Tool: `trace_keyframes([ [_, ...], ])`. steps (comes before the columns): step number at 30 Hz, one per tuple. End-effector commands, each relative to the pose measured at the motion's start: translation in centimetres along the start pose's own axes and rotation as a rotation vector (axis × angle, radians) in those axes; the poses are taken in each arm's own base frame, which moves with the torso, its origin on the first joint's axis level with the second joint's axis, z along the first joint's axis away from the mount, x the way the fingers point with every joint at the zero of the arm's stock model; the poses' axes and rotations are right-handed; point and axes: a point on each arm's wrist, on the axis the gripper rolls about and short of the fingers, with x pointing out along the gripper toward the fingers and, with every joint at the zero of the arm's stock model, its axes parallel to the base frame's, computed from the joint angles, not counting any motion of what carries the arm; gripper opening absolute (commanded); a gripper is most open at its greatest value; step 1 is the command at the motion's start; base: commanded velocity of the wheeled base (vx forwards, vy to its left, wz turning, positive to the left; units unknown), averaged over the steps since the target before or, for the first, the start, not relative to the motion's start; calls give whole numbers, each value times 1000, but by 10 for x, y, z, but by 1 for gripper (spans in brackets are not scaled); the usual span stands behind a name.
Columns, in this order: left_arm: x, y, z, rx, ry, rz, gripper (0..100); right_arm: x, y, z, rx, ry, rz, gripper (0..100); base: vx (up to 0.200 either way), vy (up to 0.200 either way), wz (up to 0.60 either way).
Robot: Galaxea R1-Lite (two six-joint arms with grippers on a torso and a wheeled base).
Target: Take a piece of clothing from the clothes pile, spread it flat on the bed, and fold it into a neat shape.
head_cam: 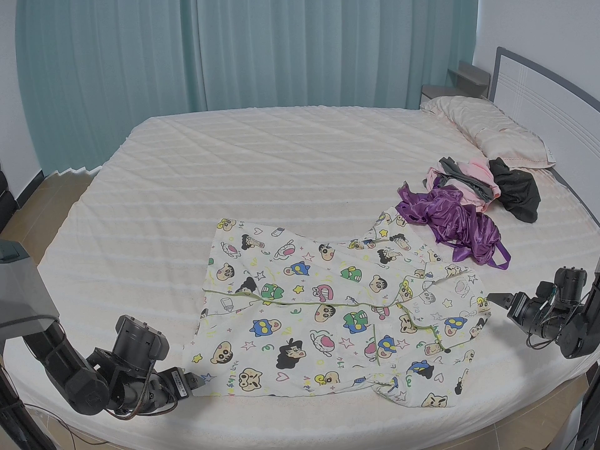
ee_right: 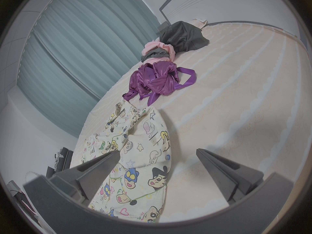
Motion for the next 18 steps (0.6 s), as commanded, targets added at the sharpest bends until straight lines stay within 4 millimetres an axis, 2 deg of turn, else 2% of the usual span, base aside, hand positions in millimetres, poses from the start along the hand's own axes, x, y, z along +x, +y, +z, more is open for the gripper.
trace_keyframes([
  [1, -9, 0, 5, -5, -37, -30, 100, -10, 7, 4, -14, -25, 16, 100, 0, 0, 0],
  [6, -24, -3, 6, 17, -60, -94, 100, -17, 24, -12, -51, 30, 59, 100, 0, 0, 0],
  [8, -24, -3, 6, 17, -60, -94, 100, -17, 24, -12, -51, 30, 59, 100, 0, 0, 0],
  [9, -27, -3, 6, 17, -60, -109, 100, -26, 40, -27, -89, 85, 104, 100, 0, 0, 0],
  [10, -27, -3, 6, 17, -60, -109, 100, -26, 40, -27, -89, 85, 104, 100, 0, 0, 0],
  [12, -25, -4, 4, 27, -50, -107, 100, -31, 52, -47, -123, 164, 139, 100, 0, 0, 0],
  [18, -25, -3, 2, 30, -42, -102, 100, -33, 52, -79, -165, 338, 123, 100, 0, 0, 0],
])
